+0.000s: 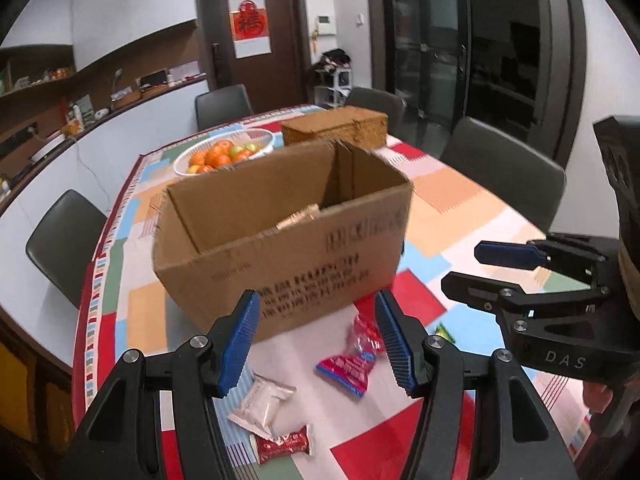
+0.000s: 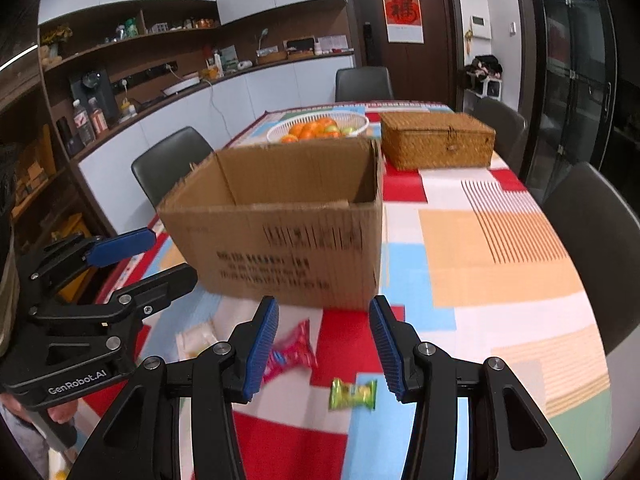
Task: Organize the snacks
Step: 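Move both grippers back to the remaining snacks, then grasp the pink candy pack with the left gripper while the right grasps the green candy, then carry both candies into the cardboard box and open both grippers, then move both grippers to the white bar and red candy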
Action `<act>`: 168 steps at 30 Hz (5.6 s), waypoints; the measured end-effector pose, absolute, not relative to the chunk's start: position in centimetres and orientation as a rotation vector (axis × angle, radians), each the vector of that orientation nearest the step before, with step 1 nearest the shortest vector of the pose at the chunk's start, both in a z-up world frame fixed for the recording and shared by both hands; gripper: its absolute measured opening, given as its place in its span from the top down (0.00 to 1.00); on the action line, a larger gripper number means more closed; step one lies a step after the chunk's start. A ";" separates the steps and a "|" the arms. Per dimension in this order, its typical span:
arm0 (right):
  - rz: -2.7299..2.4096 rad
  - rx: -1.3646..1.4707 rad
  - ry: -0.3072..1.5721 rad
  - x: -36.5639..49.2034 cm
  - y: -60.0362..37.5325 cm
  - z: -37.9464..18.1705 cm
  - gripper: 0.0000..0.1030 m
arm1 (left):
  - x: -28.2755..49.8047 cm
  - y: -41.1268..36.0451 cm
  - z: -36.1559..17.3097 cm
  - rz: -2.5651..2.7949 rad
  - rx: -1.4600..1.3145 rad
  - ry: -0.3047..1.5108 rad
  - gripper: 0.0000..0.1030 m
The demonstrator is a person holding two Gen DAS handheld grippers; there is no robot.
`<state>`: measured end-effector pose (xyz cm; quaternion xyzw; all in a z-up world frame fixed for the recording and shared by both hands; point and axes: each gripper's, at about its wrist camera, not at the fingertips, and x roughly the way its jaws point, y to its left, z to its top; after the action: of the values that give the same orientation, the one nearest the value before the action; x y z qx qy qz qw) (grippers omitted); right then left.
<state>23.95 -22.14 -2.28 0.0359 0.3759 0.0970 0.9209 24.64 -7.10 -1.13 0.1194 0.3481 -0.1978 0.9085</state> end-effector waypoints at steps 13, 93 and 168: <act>0.179 0.064 0.907 23.3 -22.8 -7.9 0.53 | 24.9 -8.5 -6.8 -0.464 0.343 0.833 0.38; 0.249 0.081 0.829 20.6 -21.5 -6.5 0.88 | 23.0 -6.7 -4.7 -0.434 0.122 0.855 0.67; 0.310 -0.055 0.611 24.3 -14.7 2.7 0.61 | 23.4 0.5 3.6 -0.236 0.187 0.639 0.35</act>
<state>24.34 -14.74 2.72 -0.0270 0.2994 0.1521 0.9415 23.36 0.54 3.61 0.0915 0.3129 -0.1156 0.9383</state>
